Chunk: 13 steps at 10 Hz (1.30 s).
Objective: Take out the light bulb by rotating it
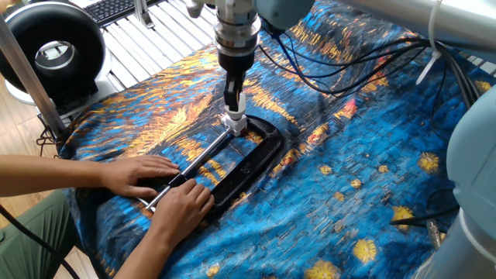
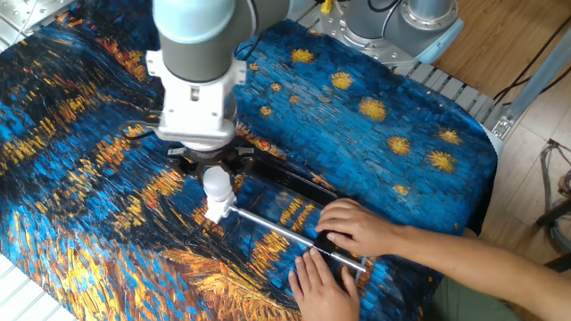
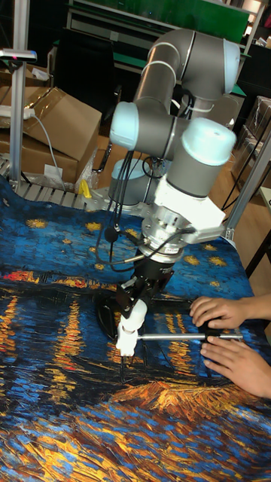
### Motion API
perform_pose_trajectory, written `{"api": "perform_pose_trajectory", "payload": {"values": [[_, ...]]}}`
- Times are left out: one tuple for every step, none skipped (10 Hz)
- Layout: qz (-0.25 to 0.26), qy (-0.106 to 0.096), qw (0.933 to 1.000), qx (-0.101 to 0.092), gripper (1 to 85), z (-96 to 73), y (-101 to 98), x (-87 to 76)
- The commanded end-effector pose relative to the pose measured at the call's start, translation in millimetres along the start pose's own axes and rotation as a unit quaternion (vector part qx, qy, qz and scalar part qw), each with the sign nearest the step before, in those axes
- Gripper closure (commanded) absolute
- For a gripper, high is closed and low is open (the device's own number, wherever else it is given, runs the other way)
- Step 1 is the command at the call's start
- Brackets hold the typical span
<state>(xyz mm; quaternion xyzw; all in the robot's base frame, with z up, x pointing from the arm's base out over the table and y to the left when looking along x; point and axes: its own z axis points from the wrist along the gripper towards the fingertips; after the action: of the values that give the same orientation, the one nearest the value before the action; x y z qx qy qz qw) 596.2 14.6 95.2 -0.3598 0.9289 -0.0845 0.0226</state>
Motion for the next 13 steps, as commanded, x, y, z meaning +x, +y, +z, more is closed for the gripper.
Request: {"api": "perform_pose_trajectory", "payload": {"values": [[-0.048, 0.001, 0.9985, 0.026, 84.7, -9.8, 7.0, -10.0], [-0.057, -0.01, 0.9982, 0.017, 84.7, -9.2, 12.4, -15.8], [-0.058, -0.01, 0.9982, 0.015, 84.7, -8.0, 11.7, -15.9], [-0.066, -0.02, 0.9976, 0.007, 84.7, -5.9, 12.5, -18.2], [-0.082, -0.027, 0.9963, 0.002, 84.7, -4.3, 10.8, -18.3], [-0.098, -0.031, 0.9947, 0.001, 84.7, -3.7, 7.3, -16.7], [-0.12, -0.037, 0.9921, 0.001, 84.7, -3.5, 2.7, -17.8], [-0.134, -0.043, 0.99, 0.0, 84.7, -3.0, 0.6, -19.9], [-0.145, -0.049, 0.9882, 0.0, 84.7, -2.7, -0.7, -21.7], [-0.153, -0.054, 0.9868, 0.0, 84.7, -2.4, -0.7, -24.2], [-0.161, -0.061, 0.9851, 0.0, 84.7, -1.3, -0.2, -28.0], [-0.168, -0.067, 0.9835, -0.002, 84.7, -0.4, 1.0, -31.1], [-0.177, -0.067, 0.9819, -0.003, 84.7, 0.1, 1.4, -30.7]]}}
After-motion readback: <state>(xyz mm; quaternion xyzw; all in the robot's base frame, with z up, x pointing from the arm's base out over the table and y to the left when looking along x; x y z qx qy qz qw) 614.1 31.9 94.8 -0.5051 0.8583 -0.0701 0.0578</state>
